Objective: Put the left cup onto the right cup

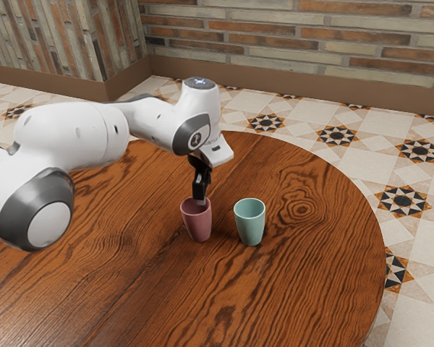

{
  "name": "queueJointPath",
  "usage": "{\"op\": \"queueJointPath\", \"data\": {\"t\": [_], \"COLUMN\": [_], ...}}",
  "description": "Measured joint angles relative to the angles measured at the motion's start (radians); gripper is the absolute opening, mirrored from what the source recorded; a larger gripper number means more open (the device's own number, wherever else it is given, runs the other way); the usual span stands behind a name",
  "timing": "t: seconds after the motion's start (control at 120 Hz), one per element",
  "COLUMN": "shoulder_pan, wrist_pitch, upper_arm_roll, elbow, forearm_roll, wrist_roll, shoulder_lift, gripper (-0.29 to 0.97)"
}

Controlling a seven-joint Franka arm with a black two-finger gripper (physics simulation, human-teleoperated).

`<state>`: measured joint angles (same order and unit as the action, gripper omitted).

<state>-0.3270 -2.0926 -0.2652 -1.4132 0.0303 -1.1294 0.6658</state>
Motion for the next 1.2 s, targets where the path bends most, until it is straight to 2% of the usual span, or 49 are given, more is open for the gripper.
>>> {"op": "queueJointPath", "data": {"t": [0.633, 0.883, 1.2], "shoulder_pan": [-0.005, -0.005, 0.000], "wrist_pitch": [-0.016, -0.017, -0.014], "upper_arm_roll": [0.000, -0.001, -0.004], "elbow": [-0.026, -0.052, -0.139], "forearm_roll": [0.064, 0.083, 0.082], "wrist_roll": [-0.007, -0.002, 0.004], "shoulder_lift": [0.006, -0.017, -0.092], "gripper": [-0.01, -0.08, -0.10]}}
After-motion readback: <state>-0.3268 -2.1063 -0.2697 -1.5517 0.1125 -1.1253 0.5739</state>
